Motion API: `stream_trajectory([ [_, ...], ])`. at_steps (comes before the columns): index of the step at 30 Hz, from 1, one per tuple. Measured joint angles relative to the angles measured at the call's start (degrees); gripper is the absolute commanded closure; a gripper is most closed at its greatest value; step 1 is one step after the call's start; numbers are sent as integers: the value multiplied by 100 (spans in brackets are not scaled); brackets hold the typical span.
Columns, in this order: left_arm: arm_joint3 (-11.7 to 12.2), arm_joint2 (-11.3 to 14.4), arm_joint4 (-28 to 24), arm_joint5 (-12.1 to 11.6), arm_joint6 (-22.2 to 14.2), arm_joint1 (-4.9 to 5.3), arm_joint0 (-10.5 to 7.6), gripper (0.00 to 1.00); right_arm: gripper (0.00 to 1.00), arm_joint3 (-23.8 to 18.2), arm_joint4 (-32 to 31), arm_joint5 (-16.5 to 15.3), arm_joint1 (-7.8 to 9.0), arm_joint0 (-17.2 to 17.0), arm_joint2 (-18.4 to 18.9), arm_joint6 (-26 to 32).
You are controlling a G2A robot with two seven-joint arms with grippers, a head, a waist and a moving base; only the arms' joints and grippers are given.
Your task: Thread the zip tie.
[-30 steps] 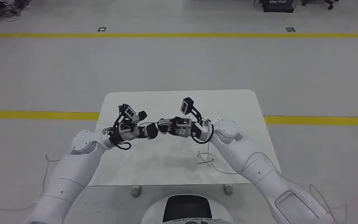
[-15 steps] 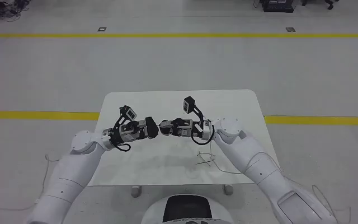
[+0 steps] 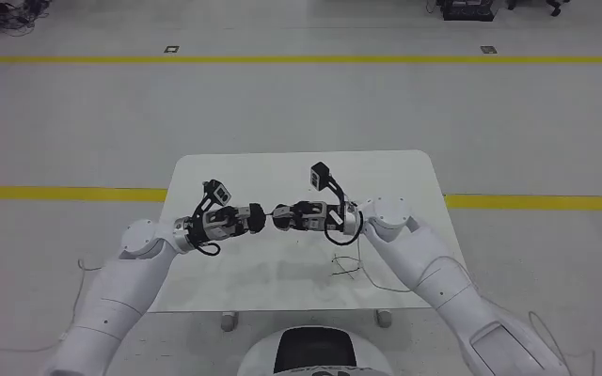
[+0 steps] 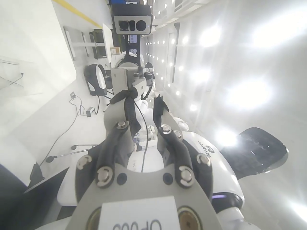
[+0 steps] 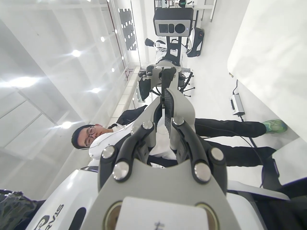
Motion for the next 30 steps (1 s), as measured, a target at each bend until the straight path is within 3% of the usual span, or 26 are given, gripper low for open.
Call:
stream_trajectory([
  [15,20,41,95,6,-29,12,-13,91,100,-79,-139,-11,16,-27,-1,28],
  [21,15,45,103,4,-27,18,-7,84,100,-104,-145,-34,17,-35,-4,61],
  [30,0,73,125,-8,-3,22,15,84,100,-167,-141,-59,30,-72,26,78],
])
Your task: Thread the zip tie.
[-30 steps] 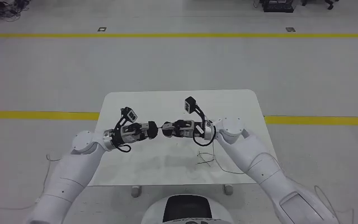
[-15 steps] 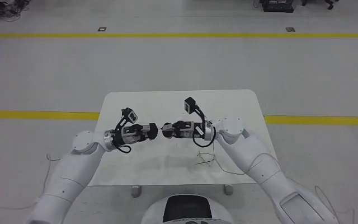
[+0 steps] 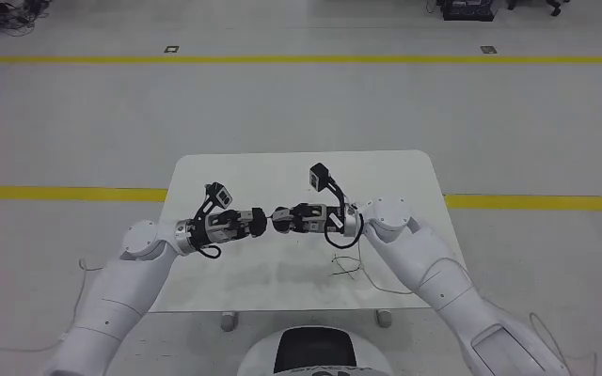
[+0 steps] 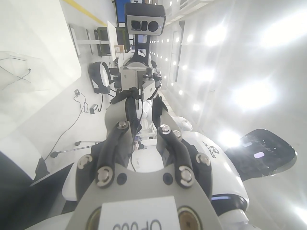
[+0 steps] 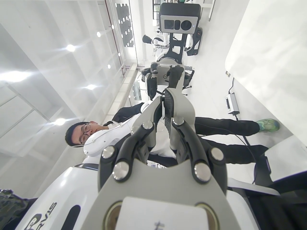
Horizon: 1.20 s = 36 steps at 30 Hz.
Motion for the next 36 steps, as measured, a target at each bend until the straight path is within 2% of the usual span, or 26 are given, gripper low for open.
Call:
stream_trajectory([
  [11,-21,36,6,12,13,3,2,85,100,-3,17,29,-7,10,-39,50],
  [13,-23,47,7,14,13,2,1,88,100,2,24,33,-9,10,-46,54],
  [14,-23,52,8,14,13,2,-1,97,100,4,28,35,-10,10,-48,55],
  [15,-22,58,8,15,13,2,-3,100,100,6,33,37,-10,10,-49,57],
  [20,-11,79,28,7,20,1,-9,100,100,15,45,34,-10,5,-47,57],
  [21,-8,84,31,7,17,2,-10,100,81,15,49,33,-9,5,-45,57],
  [22,-5,87,33,7,14,2,-12,100,2,15,53,35,-9,4,-42,58],
  [31,40,-15,14,-156,-46,28,-3,100,0,-5,232,51,32,-128,189,-197],
  [36,56,-110,-199,-355,-133,37,68,100,0,-74,280,39,46,-210,274,-375],
])
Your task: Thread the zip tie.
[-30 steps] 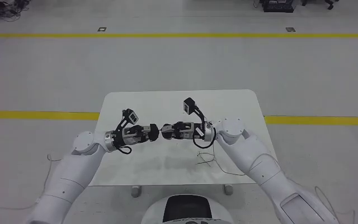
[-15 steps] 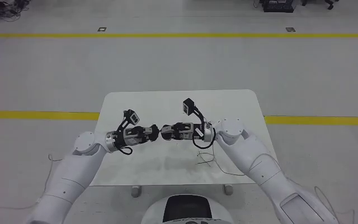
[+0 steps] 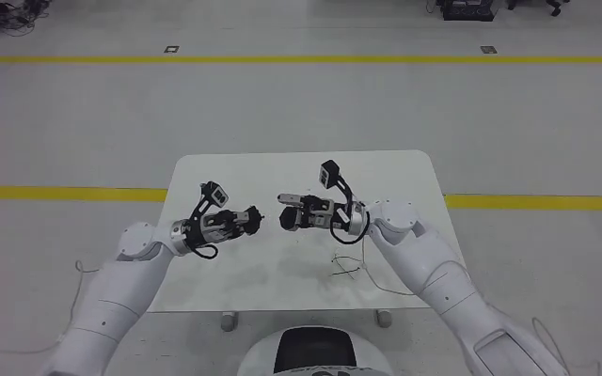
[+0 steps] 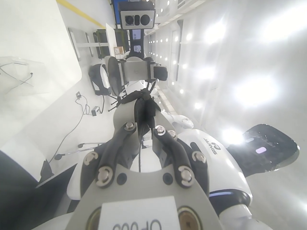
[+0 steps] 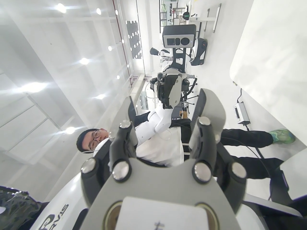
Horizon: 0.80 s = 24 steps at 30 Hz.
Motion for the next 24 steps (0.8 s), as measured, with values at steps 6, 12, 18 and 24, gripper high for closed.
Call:
stream_trajectory([
  [6,22,-24,-167,-99,39,-11,42,100,0,1,6,-2,-1,0,0,-2],
  [12,-21,-78,-23,-109,230,4,68,100,0,-8,-12,-1,1,-5,3,-19],
  [18,14,-332,130,-152,120,74,60,100,0,-255,-603,131,89,-33,142,-210],
  [24,27,-518,-90,-101,-180,119,143,100,0,-412,-900,208,143,-22,182,-18],
])
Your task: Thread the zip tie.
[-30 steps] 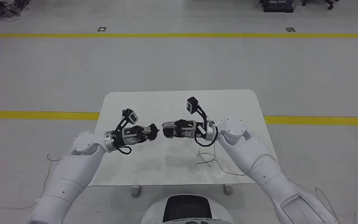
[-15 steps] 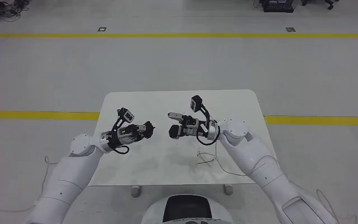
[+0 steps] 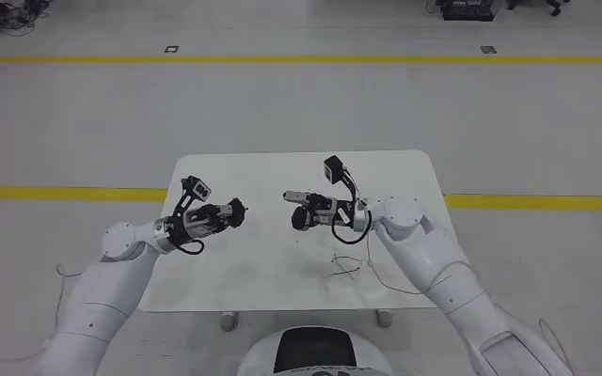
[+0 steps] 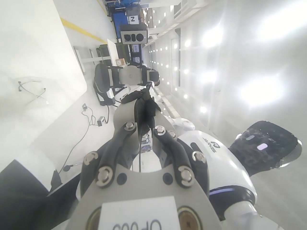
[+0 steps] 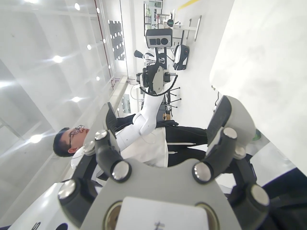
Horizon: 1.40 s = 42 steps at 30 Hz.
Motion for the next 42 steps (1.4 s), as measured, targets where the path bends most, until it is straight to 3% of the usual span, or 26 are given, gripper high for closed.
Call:
stream_trajectory([
  [8,-16,-6,7,9,45,0,3,100,0,-15,-38,-1,3,-9,2,-46],
  [11,-71,-64,171,-50,152,19,18,100,0,-149,-519,126,69,-27,77,-154],
  [17,-9,-122,329,-182,-163,51,-41,100,0,-598,-1674,542,290,-128,410,123],
  [23,165,6,170,-303,-517,25,-240,100,0,-1131,-2992,791,482,-193,433,837],
  [42,153,48,112,-300,-511,19,-267,100,0,-1148,-3032,778,488,-196,424,913],
])
